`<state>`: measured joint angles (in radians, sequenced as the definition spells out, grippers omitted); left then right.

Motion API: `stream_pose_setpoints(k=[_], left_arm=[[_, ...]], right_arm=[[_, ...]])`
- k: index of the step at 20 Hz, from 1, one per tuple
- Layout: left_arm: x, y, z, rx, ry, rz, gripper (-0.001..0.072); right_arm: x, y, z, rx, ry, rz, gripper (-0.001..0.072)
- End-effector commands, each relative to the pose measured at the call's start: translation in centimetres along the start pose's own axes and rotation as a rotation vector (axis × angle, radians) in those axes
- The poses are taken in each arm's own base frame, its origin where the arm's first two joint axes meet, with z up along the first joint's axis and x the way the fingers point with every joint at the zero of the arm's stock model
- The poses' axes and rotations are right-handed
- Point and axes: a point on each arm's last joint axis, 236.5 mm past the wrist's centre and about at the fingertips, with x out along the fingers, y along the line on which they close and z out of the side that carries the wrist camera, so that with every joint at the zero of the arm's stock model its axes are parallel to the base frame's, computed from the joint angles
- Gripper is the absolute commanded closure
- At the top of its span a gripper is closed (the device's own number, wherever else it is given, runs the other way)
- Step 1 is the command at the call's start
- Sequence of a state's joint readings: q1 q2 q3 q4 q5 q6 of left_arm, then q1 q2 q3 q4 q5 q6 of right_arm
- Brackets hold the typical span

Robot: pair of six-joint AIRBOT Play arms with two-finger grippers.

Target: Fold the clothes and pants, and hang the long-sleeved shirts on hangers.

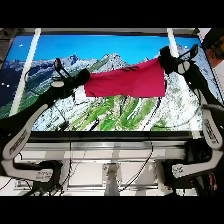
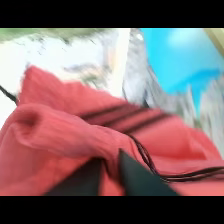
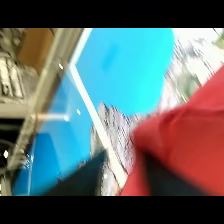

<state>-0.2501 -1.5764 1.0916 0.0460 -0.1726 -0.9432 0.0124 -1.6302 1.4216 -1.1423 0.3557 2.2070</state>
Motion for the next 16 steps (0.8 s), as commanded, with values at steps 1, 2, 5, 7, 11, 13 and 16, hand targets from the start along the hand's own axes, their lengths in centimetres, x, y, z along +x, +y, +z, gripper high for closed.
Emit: stream_pose_setpoints(k=[1, 2, 5, 7, 11, 13, 16], left_arm=[[3.6, 1.4, 1.4, -0.067, -0.021, 0.017, 0.005], [3.9, 0.9, 1.9, -0.064, -0.03, 0.006, 0.0045], [3.5, -1.7, 3.6, 0.036, -0.04, -0.059, 0.0044], [2.4, -3.8, 4.4, 0.107, -0.013, -0.131, 0.0042], [-2.3, -7.5, 5.4, 0.235, 0.072, -0.274, 0.0042], [-5.0, -10.1, 4.9, 0.264, 0.123, -0.365, 0.0042], [-7.7, -13.3, 3.2, 0.303, 0.18, -0.46, 0.0042]], right_arm=[[3.8, 0.4, 1.3, 0.032, -0.032, 0.028, 0.0263], [3.9, 0.5, 1.7, 0.03, -0.039, 0.031, 0.0264], [3.1, -0.7, 2.9, 0.024, 0.012, -0.025, 0.0264], [1.1, -3.0, 2.4, -0.09, 0.169, -0.137, 0.0265], [-6.7, -8.5, 2.8, -0.417, 0.538, -0.27, 0.0265], [-8.7, -10.6, 3.9, -0.398, 0.616, -0.251, 0.0267], [-10.0, -11.6, 2.3, -0.282, 0.81, -0.053, 0.0267]])
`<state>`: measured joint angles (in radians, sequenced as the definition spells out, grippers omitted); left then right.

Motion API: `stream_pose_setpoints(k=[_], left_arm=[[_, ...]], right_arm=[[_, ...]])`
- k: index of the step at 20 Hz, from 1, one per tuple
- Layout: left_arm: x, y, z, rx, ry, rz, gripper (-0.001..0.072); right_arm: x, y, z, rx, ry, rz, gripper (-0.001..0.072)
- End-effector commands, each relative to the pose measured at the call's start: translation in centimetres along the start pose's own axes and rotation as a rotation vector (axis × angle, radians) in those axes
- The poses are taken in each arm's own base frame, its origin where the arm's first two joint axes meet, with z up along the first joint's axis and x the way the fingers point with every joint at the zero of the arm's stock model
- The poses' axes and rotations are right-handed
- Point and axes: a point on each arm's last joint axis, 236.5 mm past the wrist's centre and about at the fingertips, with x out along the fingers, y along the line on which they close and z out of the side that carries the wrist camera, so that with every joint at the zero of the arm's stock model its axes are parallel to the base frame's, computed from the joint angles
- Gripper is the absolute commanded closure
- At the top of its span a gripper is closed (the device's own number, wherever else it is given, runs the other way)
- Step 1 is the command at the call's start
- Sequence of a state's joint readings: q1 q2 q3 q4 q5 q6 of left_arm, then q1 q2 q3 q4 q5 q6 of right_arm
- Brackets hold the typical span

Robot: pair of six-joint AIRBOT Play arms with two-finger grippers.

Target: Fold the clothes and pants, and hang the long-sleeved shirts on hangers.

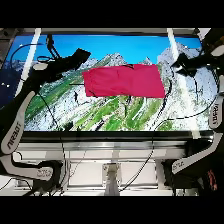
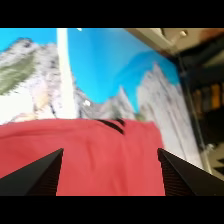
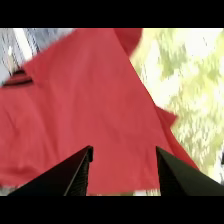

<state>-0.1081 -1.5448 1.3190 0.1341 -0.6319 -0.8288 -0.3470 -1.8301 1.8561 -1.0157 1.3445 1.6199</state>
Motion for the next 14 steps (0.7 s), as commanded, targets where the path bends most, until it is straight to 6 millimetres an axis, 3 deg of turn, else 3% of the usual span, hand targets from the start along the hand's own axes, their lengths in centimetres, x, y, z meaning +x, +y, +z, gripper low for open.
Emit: stream_pose_setpoints(k=[1, 3, 7, 9, 11, 12, 14], left_arm=[[-1.7, -5.4, -1.7, 0.058, 0.095, -0.138, 0.0042], [-1.4, -7.1, -2.9, 0.069, 0.123, -0.171, 0.0042], [-0.4, -9.2, -5.3, 0.083, 0.169, -0.206, 0.0042], [-0.2, -9.6, -5.8, 0.085, 0.177, -0.213, 0.0042], [-0.2, -9.6, -5.8, 0.085, 0.177, -0.213, 0.0042], [-0.2, -9.7, -5.8, 0.085, 0.178, -0.214, 0.0042], [-0.2, -9.7, -5.8, 0.085, 0.178, -0.214, 0.0042]], right_arm=[[-1.5, -0.1, -2.9, -0.02, 0.206, 0.3, 0.0267], [-0.9, -1.8, -2.2, 0.043, 0.223, 0.364, 0.0265], [2.8, -6.4, 0.2, 0.097, 0.136, 0.224, 0.0262], [4.5, -6.2, -0.5, 0.105, 0.173, 0.232, 0.0096], [6.5, -6.1, -2.1, 0.112, 0.245, 0.241, 0.0077], [7.4, -5.9, -2.9, 0.112, 0.279, 0.245, 0.0019], [9.0, -5.5, -4.1, 0.107, 0.328, 0.245, 0.0016]])
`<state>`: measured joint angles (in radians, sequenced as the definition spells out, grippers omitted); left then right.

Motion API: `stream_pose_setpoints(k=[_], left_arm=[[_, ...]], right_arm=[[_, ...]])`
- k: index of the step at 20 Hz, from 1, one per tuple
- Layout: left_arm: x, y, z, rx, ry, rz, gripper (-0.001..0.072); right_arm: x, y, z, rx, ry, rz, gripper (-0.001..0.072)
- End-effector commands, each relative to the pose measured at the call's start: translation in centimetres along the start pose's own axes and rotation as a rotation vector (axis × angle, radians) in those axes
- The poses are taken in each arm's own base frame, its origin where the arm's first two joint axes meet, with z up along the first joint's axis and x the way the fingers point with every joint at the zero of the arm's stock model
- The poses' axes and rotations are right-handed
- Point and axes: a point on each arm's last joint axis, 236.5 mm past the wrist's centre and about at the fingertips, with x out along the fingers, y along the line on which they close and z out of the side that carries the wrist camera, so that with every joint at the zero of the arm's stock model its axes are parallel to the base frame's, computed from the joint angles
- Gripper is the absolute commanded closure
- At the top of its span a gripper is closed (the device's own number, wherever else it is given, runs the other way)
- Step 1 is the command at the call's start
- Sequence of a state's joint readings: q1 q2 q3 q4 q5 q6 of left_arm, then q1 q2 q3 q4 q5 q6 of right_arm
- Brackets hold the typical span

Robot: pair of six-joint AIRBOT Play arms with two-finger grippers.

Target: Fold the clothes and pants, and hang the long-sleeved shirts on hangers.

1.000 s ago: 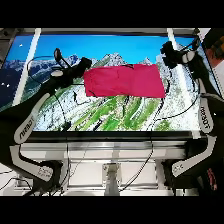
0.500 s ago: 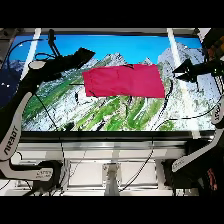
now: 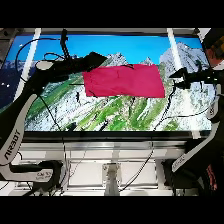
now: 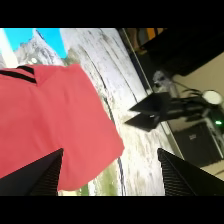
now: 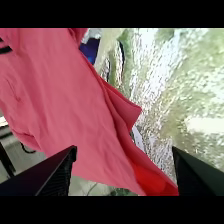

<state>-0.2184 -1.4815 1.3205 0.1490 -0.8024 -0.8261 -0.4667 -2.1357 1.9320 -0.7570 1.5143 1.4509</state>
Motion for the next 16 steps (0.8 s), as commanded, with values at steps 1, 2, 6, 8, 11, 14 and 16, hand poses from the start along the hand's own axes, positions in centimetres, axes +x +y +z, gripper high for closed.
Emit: stream_pose_setpoints(k=[1, 2, 6, 8, 11, 14, 16], left_arm=[[0.1, -0.3, -0.2, 0.003, 0.005, -0.005, 0.0042], [0.1, -0.3, -0.2, 0.003, 0.005, -0.005, 0.0042], [0.1, -0.3, -0.2, 0.003, 0.005, -0.006, 0.0042], [0.1, -0.3, -0.2, 0.003, 0.005, -0.006, 0.0042], [0.1, -0.3, -0.2, 0.003, 0.005, -0.006, 0.0042], [0.1, -0.3, -0.2, 0.003, 0.005, -0.006, 0.0042], [0.1, -0.3, -0.2, 0.003, 0.006, -0.006, 0.0042]], right_arm=[[3.2, -0.3, -1.2, 0.005, 0.079, 0.0, 0.0016], [3.8, -0.1, -1.4, 0.0, 0.091, -0.002, 0.0016], [5.5, -0.7, -2.1, -0.031, 0.123, -0.075, 0.0016], [6.0, -0.6, -2.5, -0.04, 0.137, -0.093, 0.0017], [7.1, 0.3, -3.1, -0.042, 0.158, -0.098, 0.0025], [8.2, 1.3, -3.9, -0.067, 0.183, -0.102, 0.0157], [8.5, 1.7, -4.2, -0.083, 0.195, -0.102, 0.0478]])
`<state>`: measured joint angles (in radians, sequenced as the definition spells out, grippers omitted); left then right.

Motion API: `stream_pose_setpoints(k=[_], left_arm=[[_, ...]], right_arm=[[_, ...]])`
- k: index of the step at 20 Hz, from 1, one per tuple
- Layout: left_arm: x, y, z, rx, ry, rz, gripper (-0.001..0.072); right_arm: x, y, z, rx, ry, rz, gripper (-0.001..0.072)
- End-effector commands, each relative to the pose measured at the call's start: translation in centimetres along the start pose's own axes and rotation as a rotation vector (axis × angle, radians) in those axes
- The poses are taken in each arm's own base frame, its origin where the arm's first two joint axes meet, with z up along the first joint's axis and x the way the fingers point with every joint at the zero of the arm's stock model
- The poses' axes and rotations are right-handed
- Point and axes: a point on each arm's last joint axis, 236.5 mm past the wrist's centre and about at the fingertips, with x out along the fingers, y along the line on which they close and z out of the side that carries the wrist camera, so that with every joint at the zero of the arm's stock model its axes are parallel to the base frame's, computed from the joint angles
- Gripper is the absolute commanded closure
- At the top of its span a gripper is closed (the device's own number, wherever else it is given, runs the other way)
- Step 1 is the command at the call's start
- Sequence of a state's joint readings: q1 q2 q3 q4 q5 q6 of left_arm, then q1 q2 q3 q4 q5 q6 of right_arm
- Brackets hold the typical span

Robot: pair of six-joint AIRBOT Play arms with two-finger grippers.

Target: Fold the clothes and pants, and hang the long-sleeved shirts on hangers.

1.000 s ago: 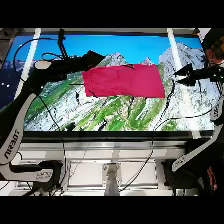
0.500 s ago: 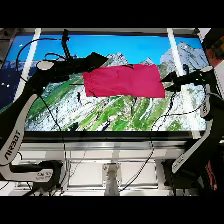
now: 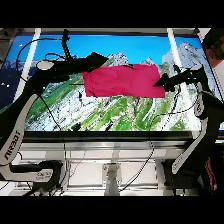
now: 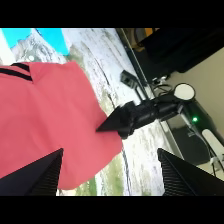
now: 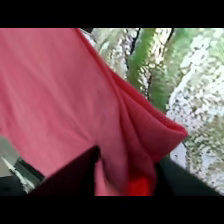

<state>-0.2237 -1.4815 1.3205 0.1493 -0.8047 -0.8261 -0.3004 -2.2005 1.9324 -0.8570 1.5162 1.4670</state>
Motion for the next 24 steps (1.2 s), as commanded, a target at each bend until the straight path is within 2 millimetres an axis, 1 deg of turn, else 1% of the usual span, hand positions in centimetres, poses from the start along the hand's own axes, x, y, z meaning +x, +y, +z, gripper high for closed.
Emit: stream_pose_setpoints(k=[1, 2, 4, 5, 6, 7, 8, 10, 12, 13, 15, 18, 19, 20, 22, 24], left_arm=[[0.0, -0.1, 0.0, 0.002, 0.0, -0.001, 0.0042], [0.0, -0.1, 0.0, 0.002, 0.0, -0.001, 0.0042], [0.0, -0.1, 0.0, 0.001, 0.0, -0.001, 0.0042], [0.0, -0.1, 0.0, 0.001, 0.0, -0.001, 0.0042], [0.0, -0.1, 0.0, 0.001, 0.0, -0.001, 0.0042], [0.0, -0.1, 0.0, 0.001, 0.0, -0.001, 0.0042], [0.0, -0.1, 0.0, 0.001, 0.0, -0.001, 0.0042], [0.0, -0.1, 0.1, 0.001, -0.001, -0.001, 0.0042], [-0.1, 0.0, 0.1, 0.001, -0.002, 0.0, 0.0042], [-0.1, 0.0, 0.1, 0.001, -0.002, 0.0, 0.0042], [-0.1, 0.0, 0.1, 0.001, -0.002, 0.0, 0.0042], [-0.1, 0.0, 0.1, 0.001, -0.002, 0.0, 0.0042], [-0.1, 0.0, 0.1, 0.001, -0.002, 0.0, 0.0042], [-0.1, 0.0, 0.1, 0.001, -0.002, 0.0, 0.0042], [-0.1, 0.0, 0.1, 0.001, -0.002, 0.0, 0.0042], [0.0, -0.1, 0.1, 0.001, -0.001, -0.001, 0.0042]], right_arm=[[0.6, 1.3, -0.5, -0.037, 0.023, 0.015, 0.0576], [0.5, 1.3, -0.8, -0.038, 0.035, 0.017, 0.0701], [-0.6, 1.3, -1.7, -0.043, 0.07, 0.024, 0.0707], [-1.6, 1.3, -1.6, -0.044, 0.062, 0.022, 0.0708], [-3.2, 0.9, -1.3, -0.041, 0.037, 0.01, 0.0708], [-5.4, -0.3, -0.8, -0.034, -0.003, -0.029, 0.0708], [-8.0, -2.2, -0.5, -0.006, -0.045, -0.085, 0.0708], [-13.3, -6.9, -1.0, 0.068, -0.12, -0.188, 0.0708], [-19.1, -11.9, -2.4, 0.175, -0.202, -0.226, 0.0708], [-21.6, -14.2, -3.4, 0.23, -0.237, -0.225, 0.0708], [-26.2, -18.7, -6.5, 0.349, -0.304, -0.206, 0.0707], [-32.5, -25.0, -12.2, 0.527, -0.426, -0.182, 0.0707], [-34.2, -26.6, -14.2, 0.579, -0.467, -0.178, 0.0708], [-35.8, -28.4, -16.6, 0.645, -0.501, -0.177, 0.0707], [-37.7, -31.2, -21.3, 0.777, -0.541, -0.169, 0.0708], [-39.0, -33.2, -24.8, 0.874, -0.587, -0.149, 0.0708]])
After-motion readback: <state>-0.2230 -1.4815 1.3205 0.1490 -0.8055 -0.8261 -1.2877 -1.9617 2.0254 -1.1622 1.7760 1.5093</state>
